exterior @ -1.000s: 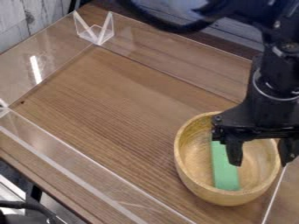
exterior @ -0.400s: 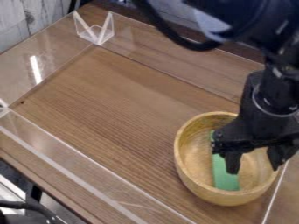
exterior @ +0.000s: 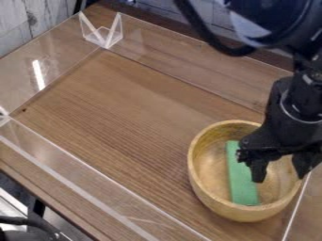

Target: Put the green block in the brown bowl

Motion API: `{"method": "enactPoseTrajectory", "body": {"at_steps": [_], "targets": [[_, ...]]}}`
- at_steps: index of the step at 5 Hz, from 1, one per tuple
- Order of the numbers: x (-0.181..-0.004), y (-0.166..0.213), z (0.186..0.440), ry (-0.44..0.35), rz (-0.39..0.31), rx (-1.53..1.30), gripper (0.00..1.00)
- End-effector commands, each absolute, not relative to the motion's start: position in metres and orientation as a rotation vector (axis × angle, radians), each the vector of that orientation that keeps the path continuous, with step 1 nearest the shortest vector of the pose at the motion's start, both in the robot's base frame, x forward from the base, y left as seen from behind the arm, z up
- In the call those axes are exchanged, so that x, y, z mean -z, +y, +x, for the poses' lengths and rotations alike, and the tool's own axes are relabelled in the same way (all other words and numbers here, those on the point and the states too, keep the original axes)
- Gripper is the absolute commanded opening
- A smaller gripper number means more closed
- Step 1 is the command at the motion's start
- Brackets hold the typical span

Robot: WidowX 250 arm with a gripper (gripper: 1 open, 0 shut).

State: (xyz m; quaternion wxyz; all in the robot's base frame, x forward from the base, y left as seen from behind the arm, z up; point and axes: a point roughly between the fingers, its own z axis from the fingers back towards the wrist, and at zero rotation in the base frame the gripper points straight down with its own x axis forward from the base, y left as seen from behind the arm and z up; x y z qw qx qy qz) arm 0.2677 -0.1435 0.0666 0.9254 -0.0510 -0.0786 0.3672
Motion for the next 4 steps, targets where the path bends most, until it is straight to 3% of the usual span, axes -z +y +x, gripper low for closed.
{"method": "enactPoseTrajectory", "body": {"at_steps": [1, 2, 3, 4], "targets": [[-0.071, -0.149, 0.282, -0.184, -0.129, -0.742, 1.00], [-0.065, -0.153, 0.289, -0.177, -0.124, -0.720, 1.00], [-0.059, -0.155, 0.296, -0.170, -0.119, -0.698, 0.00], [-0.075, -0.155, 0.295, -0.176, -0.155, -0.742, 1.00]]}}
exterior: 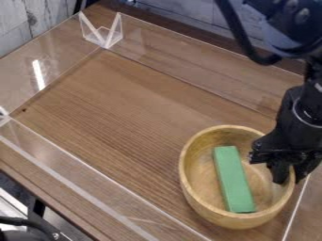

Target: Put the green block in the brown bowl

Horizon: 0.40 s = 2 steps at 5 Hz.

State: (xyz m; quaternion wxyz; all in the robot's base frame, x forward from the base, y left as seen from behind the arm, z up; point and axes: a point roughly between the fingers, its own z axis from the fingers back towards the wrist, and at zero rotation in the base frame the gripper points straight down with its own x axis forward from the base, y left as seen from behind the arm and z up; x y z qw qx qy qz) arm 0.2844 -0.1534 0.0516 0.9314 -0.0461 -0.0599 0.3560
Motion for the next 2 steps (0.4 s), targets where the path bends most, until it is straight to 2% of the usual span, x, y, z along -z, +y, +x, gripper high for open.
{"method": "enactPoseTrajectory", "body": {"at_steps": [1, 2], "targets": [[-0.098, -0.153, 0.295, -0.195, -0.202, -0.791, 1.00], [-0.121, -0.152, 0.300, -0.200, -0.270, -0.784, 1.00]]}}
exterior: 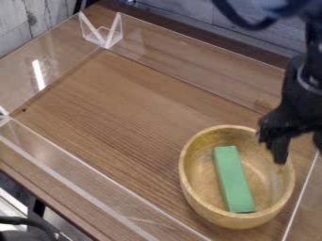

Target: Put the green block in the brown bowl

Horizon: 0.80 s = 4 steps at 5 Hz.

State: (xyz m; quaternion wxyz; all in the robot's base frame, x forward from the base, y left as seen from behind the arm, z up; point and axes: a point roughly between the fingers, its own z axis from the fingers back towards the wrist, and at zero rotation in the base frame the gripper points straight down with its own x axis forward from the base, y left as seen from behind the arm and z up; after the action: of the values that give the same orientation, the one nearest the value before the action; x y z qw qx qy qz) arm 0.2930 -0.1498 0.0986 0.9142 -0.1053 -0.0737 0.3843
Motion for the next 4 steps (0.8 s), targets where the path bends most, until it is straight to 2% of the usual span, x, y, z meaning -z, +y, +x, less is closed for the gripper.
{"method": "enactPoseTrajectory", "body": {"at_steps": [1, 2, 4], "targets": [[-0.135, -0.153, 0.304, -0.209, -0.324, -0.775, 1.00], [-0.140, -0.153, 0.316, -0.213, -0.343, -0.758, 1.00], [-0.135, -0.154, 0.330, -0.208, -0.341, -0.718, 1.00]]}}
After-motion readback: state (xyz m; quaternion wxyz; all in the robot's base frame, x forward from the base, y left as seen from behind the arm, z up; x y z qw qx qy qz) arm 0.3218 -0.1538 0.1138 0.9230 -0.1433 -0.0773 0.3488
